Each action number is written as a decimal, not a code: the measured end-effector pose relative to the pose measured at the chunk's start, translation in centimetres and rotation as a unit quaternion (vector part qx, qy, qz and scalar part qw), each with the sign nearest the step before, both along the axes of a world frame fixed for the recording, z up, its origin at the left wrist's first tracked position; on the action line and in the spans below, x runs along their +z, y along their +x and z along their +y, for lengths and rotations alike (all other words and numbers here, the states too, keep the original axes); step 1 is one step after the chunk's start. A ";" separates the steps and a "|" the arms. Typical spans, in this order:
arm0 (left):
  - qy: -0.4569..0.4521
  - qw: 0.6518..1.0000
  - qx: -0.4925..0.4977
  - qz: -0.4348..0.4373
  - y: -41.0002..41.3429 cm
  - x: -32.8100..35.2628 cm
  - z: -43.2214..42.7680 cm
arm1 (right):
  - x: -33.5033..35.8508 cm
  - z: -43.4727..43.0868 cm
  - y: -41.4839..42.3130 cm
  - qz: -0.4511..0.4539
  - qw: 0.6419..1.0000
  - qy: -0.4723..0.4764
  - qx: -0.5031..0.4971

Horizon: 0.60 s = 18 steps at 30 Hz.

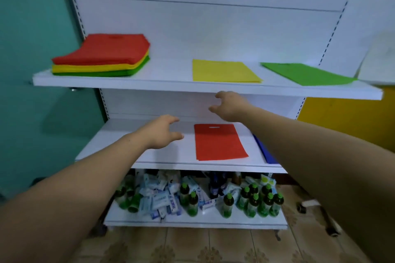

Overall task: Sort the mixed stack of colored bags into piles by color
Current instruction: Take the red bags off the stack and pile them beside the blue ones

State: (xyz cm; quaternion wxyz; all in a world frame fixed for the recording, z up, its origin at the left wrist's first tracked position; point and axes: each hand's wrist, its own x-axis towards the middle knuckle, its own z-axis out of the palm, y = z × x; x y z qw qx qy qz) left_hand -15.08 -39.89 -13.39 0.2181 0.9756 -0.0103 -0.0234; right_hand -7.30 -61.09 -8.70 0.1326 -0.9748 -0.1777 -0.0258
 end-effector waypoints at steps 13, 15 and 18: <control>0.036 0.987 0.112 -0.111 -4.3 9.4 12.7 | 9.8 16.2 -0.3 -0.074 0.988 0.043 0.128; 0.045 0.985 0.122 -0.117 -3.0 9.8 14.5 | 10.2 18.1 1.7 -0.078 0.987 0.042 0.133; 0.068 0.980 0.133 -0.130 -0.1 10.4 17.1 | 10.4 20.9 5.4 -0.074 0.986 0.048 0.141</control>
